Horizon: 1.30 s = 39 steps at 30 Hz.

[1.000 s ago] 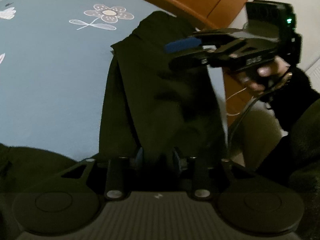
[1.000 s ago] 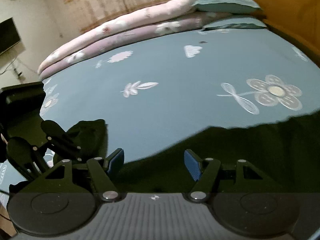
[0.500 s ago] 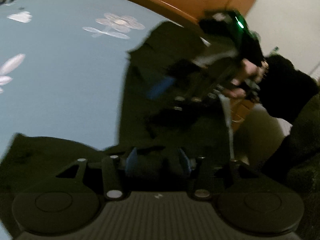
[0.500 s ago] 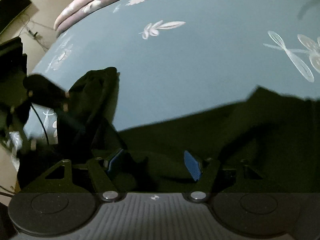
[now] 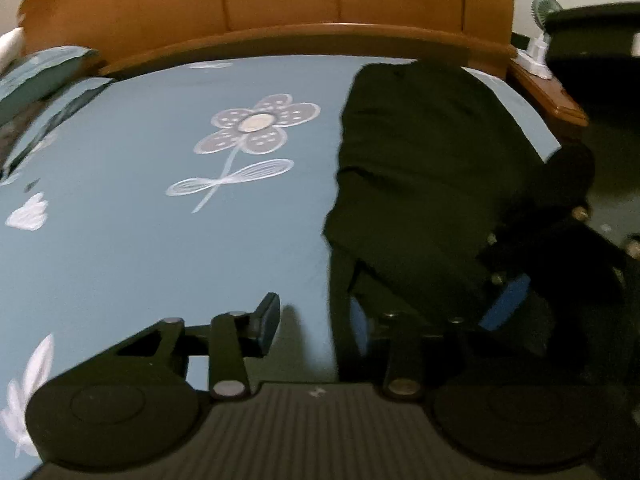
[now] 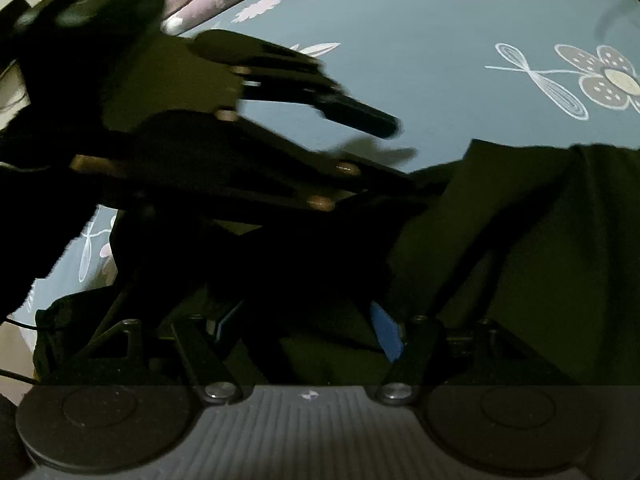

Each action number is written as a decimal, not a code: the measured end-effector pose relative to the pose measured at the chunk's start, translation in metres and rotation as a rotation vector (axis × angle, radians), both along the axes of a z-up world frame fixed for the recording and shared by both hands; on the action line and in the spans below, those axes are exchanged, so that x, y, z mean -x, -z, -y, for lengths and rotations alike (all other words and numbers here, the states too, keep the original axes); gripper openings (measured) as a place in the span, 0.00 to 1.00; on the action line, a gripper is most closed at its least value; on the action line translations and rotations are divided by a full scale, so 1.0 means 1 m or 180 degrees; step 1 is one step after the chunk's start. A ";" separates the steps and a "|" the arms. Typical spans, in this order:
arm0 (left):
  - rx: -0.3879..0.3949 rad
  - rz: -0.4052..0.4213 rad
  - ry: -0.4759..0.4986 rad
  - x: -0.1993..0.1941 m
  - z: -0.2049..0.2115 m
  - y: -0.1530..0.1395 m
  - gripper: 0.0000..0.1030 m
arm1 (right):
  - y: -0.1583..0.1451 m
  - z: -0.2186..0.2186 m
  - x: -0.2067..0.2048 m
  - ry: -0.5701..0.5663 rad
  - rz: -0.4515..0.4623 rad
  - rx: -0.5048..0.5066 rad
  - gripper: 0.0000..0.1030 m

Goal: Fold clothes

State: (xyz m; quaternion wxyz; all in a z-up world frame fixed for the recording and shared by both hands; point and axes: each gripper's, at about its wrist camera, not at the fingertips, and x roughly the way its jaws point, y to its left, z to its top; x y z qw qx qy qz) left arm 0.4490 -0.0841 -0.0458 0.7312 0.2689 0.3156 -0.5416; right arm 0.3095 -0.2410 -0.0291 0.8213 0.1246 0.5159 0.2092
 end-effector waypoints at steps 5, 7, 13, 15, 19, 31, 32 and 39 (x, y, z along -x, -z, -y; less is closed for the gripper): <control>0.0149 0.0002 -0.0009 -0.008 0.022 0.011 0.36 | 0.000 0.004 0.008 0.0083 0.0056 -0.0053 0.70; 0.0191 -0.0040 -0.0057 -0.012 0.024 0.013 0.37 | -0.003 0.006 0.014 0.0103 0.0101 -0.0055 0.70; 0.0583 -0.0662 -0.0258 -0.029 0.034 0.019 0.40 | -0.022 0.014 0.034 0.0152 0.0269 -0.0132 0.70; 0.0759 -0.0832 -0.0359 -0.033 0.029 0.019 0.33 | -0.026 0.017 0.042 0.0091 0.0313 -0.0144 0.70; 0.0930 -0.0995 -0.0679 -0.041 0.011 0.016 0.13 | -0.031 0.029 0.055 0.0191 0.0385 -0.0137 0.70; 0.1015 -0.1247 -0.1135 -0.055 -0.042 0.023 0.15 | -0.026 0.080 0.049 0.0604 0.0492 -0.0312 0.70; 0.0983 -0.1260 -0.1084 -0.053 -0.040 0.024 0.16 | -0.026 0.083 0.046 0.0610 0.0511 -0.0327 0.70; 0.0995 -0.1459 -0.0883 -0.048 -0.019 0.037 0.24 | -0.026 0.096 0.033 0.0617 0.0575 -0.0447 0.70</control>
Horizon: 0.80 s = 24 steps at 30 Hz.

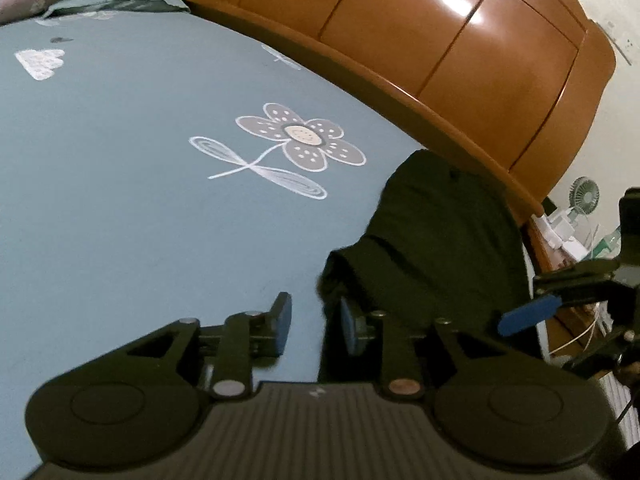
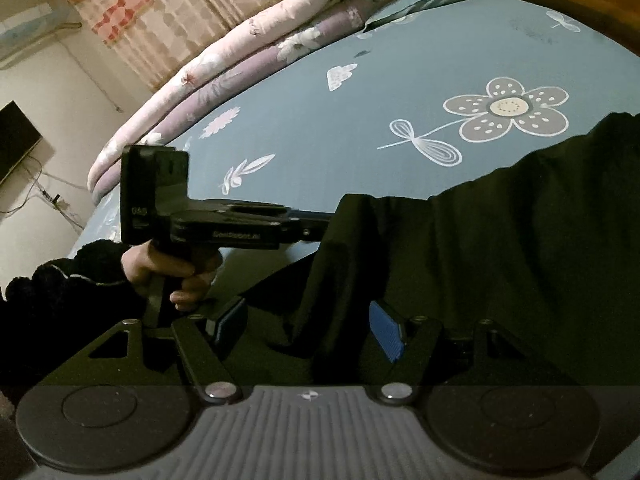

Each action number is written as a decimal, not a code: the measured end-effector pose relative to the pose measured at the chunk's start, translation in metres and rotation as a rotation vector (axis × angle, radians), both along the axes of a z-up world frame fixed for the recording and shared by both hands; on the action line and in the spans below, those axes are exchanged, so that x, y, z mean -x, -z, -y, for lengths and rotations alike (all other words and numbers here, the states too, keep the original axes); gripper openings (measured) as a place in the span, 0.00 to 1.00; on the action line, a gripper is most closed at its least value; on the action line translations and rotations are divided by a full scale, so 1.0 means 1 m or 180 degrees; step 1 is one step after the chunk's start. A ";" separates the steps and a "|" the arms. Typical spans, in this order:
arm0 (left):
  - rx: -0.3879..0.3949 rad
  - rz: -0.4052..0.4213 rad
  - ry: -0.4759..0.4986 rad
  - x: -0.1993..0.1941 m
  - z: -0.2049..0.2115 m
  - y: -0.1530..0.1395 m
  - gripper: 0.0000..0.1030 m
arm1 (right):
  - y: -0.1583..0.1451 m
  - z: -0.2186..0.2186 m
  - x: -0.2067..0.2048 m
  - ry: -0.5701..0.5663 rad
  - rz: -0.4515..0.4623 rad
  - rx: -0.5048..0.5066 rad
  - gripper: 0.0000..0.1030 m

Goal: Fold clothes

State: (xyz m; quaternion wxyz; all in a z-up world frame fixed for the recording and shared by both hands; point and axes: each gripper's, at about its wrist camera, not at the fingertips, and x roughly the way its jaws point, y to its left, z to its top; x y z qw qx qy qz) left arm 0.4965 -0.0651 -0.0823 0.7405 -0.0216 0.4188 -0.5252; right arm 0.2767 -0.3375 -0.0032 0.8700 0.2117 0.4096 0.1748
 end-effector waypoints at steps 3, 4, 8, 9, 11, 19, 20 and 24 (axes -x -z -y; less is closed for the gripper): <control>0.0075 -0.0271 0.0158 -0.003 0.007 0.001 0.24 | 0.004 0.003 -0.001 0.0001 -0.0025 0.0002 0.70; 0.0044 -0.0306 0.0183 -0.002 0.009 0.001 0.24 | 0.006 0.004 -0.001 0.0003 -0.0032 -0.0007 0.70; 0.0147 -0.0582 0.0165 -0.004 0.000 -0.001 0.32 | 0.008 0.012 0.000 0.0043 -0.0047 -0.0024 0.70; 0.0125 -0.0537 0.0121 -0.003 -0.005 -0.002 0.36 | 0.008 0.014 0.001 0.0051 -0.0046 -0.0032 0.70; 0.0123 -0.0552 0.0080 -0.003 -0.013 -0.003 0.38 | 0.009 0.018 0.001 0.0062 -0.0059 -0.0041 0.70; 0.0210 -0.0484 0.0018 0.009 -0.038 -0.012 0.46 | 0.013 0.015 -0.002 0.0042 -0.0083 -0.0014 0.70; 0.0223 -0.0478 0.0044 0.010 -0.039 -0.014 0.46 | 0.013 0.014 -0.002 0.0028 -0.0083 -0.0011 0.70; 0.0086 -0.0230 0.0197 0.017 -0.038 -0.021 0.47 | 0.013 0.010 -0.003 -0.0009 -0.0090 0.0012 0.70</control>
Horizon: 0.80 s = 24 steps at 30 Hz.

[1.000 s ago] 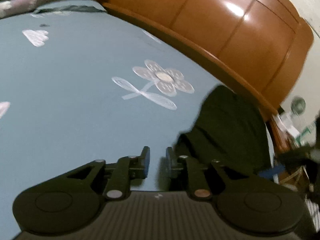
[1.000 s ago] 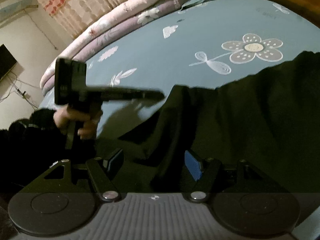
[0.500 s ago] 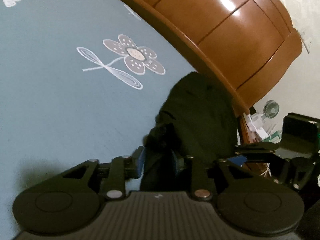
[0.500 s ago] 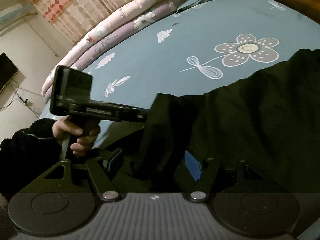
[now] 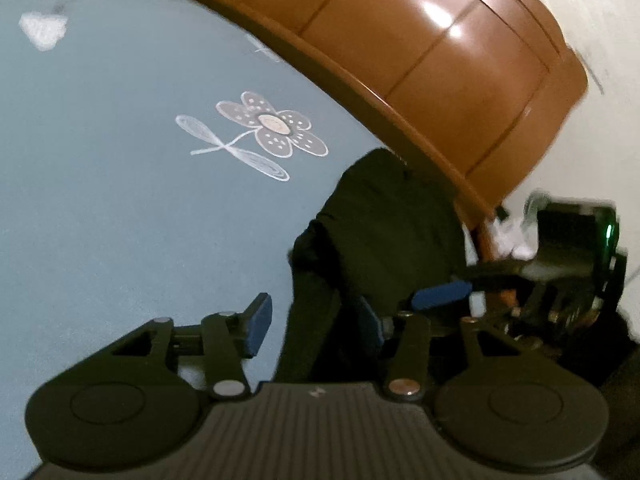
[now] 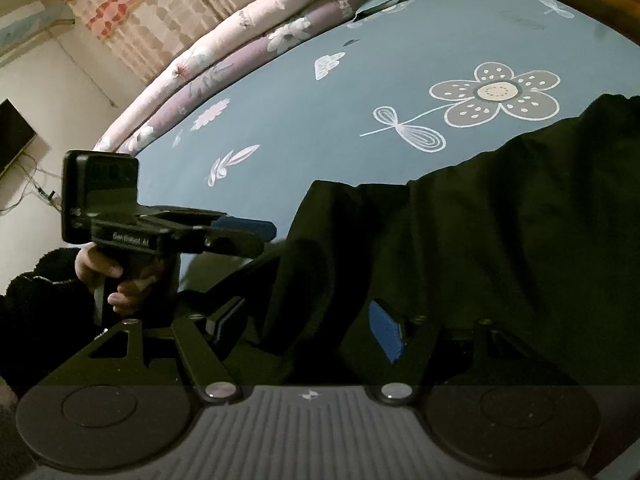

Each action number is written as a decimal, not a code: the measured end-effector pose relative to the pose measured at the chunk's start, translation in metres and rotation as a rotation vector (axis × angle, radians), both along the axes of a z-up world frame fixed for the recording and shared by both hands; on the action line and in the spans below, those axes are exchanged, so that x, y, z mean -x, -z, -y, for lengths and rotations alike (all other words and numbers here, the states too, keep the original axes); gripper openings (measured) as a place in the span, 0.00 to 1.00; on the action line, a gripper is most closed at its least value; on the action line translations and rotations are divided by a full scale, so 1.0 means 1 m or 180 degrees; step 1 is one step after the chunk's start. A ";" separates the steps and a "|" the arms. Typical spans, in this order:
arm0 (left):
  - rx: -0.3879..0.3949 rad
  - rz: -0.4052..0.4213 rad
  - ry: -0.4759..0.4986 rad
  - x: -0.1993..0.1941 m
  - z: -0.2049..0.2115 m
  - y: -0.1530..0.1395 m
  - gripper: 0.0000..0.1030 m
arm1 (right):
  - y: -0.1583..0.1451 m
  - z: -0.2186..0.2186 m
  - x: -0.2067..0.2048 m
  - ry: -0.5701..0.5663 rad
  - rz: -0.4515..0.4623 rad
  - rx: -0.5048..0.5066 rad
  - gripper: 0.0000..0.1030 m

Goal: Fold clothes

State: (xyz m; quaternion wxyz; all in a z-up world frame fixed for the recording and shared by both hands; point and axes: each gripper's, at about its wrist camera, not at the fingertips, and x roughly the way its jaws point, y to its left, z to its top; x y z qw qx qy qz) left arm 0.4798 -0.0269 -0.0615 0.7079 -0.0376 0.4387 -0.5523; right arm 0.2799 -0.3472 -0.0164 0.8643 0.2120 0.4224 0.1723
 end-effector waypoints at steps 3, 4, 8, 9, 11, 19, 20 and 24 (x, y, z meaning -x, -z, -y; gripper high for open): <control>-0.0192 0.0107 0.0035 0.002 0.014 0.006 0.47 | 0.000 -0.003 -0.001 -0.0009 -0.0007 0.0028 0.70; -0.0225 0.0162 0.0028 0.003 0.019 0.008 0.47 | 0.000 -0.004 -0.001 -0.0009 -0.0006 0.0041 0.70; -0.0343 0.0560 -0.0488 0.005 0.043 0.007 0.47 | -0.003 -0.009 0.000 -0.0025 0.0021 0.0085 0.70; -0.0429 0.0698 -0.0690 0.006 0.047 0.006 0.46 | -0.004 -0.010 0.000 -0.0026 0.0028 0.0105 0.70; -0.0618 0.1009 -0.1037 0.011 0.050 0.003 0.38 | -0.007 -0.010 0.002 -0.0023 0.0042 0.0148 0.70; -0.0152 0.0576 -0.1194 0.010 0.012 -0.017 0.38 | -0.005 -0.001 0.006 0.0050 0.0104 0.0083 0.72; -0.0046 0.0464 -0.1119 0.012 0.012 -0.018 0.35 | -0.005 -0.002 0.007 0.0036 0.0112 0.0066 0.72; 0.0154 -0.0083 -0.0826 0.017 0.020 -0.009 0.33 | -0.008 -0.001 0.012 -0.0028 0.0153 0.0083 0.72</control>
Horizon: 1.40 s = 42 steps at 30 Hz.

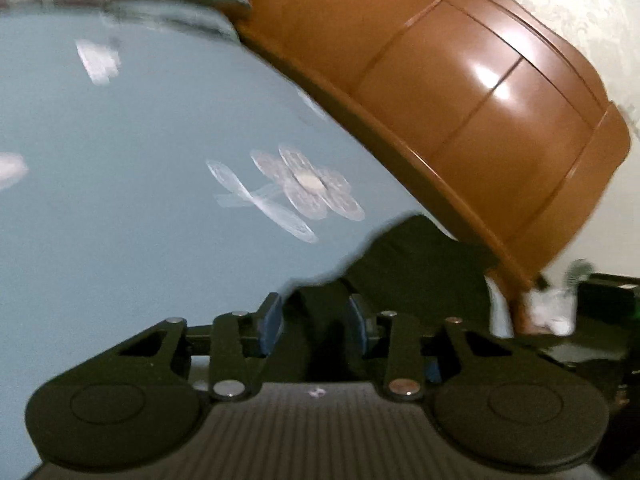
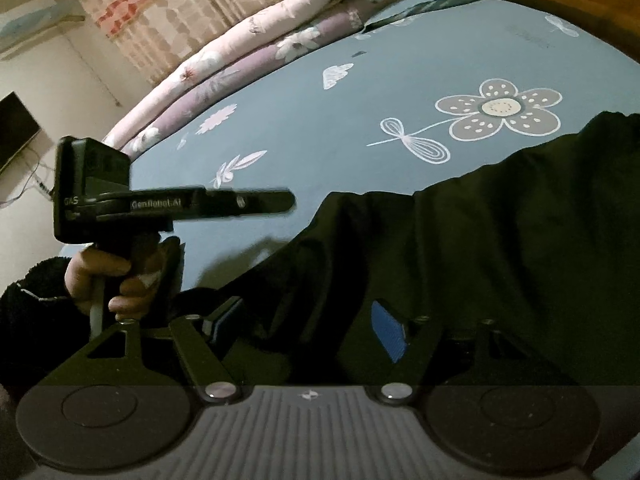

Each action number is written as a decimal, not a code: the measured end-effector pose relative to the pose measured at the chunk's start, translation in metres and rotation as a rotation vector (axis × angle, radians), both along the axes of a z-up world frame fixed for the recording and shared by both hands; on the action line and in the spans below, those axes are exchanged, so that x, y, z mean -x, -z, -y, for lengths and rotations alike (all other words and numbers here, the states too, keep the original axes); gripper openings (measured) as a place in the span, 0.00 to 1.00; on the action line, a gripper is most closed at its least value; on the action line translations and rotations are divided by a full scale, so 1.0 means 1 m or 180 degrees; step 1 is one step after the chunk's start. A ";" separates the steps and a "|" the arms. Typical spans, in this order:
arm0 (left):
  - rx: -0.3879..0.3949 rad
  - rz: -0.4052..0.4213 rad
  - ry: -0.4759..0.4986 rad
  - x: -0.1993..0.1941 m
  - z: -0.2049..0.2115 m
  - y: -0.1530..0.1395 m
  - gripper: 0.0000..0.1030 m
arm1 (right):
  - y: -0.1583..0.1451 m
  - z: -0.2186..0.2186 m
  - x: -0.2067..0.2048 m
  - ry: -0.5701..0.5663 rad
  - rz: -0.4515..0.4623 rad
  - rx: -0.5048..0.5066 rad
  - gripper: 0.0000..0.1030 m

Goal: Fold clothes

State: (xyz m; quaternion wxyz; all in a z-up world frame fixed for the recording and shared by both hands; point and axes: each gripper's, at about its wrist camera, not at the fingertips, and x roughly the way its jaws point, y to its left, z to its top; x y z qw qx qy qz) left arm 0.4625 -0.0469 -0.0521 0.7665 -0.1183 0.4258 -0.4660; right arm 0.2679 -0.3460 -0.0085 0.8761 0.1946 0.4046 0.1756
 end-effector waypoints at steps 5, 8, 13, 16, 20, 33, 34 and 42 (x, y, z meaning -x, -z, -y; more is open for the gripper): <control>-0.0050 -0.0348 0.0058 -0.010 0.023 0.031 0.33 | 0.000 0.005 0.007 0.0061 0.0011 -0.0014 0.72; 0.0676 -0.0869 0.0036 -0.027 0.022 0.045 0.33 | 0.000 0.005 0.011 0.0055 0.0010 -0.0008 0.72; 0.1138 -0.1502 -0.0229 -0.053 0.026 0.067 0.35 | 0.002 0.009 0.016 0.0121 0.0022 -0.0027 0.72; 0.0914 -0.1152 -0.0548 -0.041 0.023 0.060 0.04 | -0.001 0.012 0.021 0.0135 0.0047 -0.0012 0.72; 0.0795 -0.0748 -0.0793 -0.018 0.015 0.045 0.03 | -0.002 0.021 0.027 0.0224 0.0057 0.0017 0.72; 0.0452 -0.0579 -0.0699 -0.009 0.014 0.039 0.31 | -0.013 0.144 0.053 0.1626 0.0252 0.0240 0.72; 0.0393 -0.0593 -0.0718 -0.008 0.015 0.041 0.31 | -0.010 0.159 0.054 0.1782 0.0259 0.0215 0.71; 0.0325 -0.0439 -0.0823 0.003 0.005 0.039 0.23 | 0.023 0.186 0.026 0.1990 0.0119 0.0374 0.23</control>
